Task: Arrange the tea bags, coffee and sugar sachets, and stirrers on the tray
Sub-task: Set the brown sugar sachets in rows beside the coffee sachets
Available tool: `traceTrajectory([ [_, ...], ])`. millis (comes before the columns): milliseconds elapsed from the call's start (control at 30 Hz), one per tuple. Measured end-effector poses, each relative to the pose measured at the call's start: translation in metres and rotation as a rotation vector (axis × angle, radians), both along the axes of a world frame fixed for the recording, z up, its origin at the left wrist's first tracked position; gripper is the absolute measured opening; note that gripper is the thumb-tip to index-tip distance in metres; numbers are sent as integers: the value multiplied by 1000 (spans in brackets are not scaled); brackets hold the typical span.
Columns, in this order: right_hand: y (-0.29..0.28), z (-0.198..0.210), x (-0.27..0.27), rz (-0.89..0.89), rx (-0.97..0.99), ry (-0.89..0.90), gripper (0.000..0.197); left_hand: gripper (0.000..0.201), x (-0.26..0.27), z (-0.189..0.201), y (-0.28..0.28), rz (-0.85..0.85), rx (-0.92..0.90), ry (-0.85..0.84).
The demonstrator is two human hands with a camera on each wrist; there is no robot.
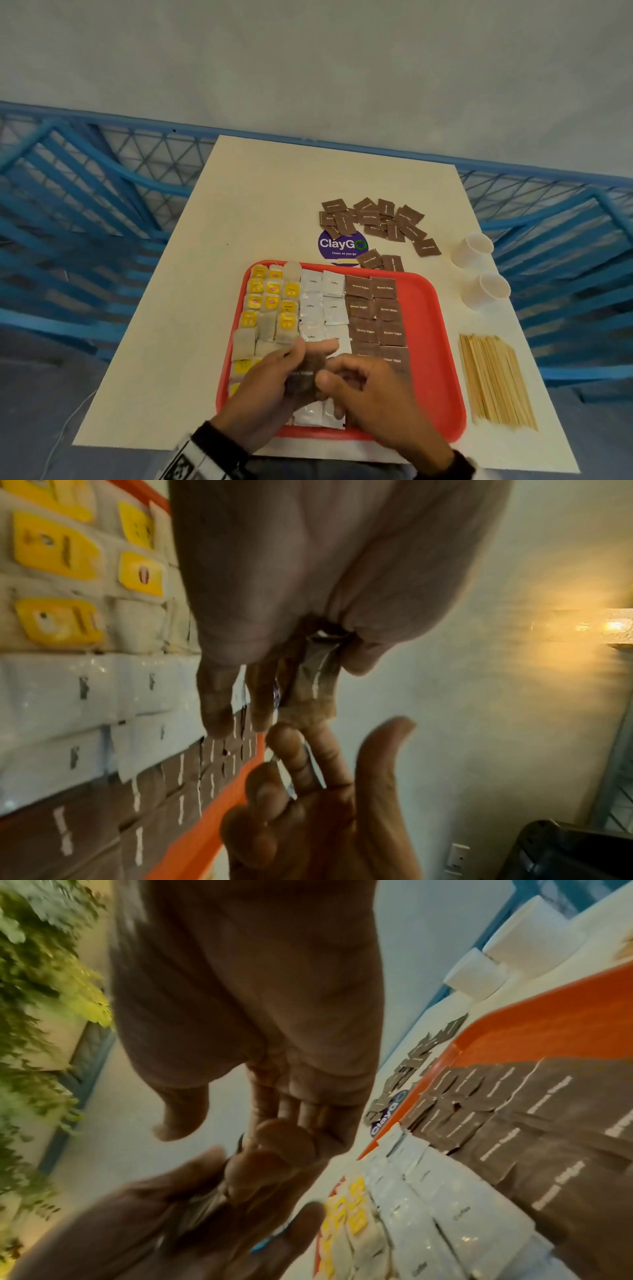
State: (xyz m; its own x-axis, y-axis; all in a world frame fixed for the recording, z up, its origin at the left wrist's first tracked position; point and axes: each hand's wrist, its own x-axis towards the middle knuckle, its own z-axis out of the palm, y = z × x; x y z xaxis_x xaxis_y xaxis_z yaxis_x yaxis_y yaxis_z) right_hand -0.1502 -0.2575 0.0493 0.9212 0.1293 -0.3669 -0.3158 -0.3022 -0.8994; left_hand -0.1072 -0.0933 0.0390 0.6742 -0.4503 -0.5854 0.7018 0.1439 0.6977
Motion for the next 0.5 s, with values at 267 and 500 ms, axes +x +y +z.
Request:
traceTrajectory([
  [267, -4, 21, -14, -211, 122, -203, 28, 49, -8, 16, -6, -73, 145, -309],
  [500, -8, 26, -19, -242, 359, -164, 29, 48, -12, 18, -9, 72, 561, -1034],
])
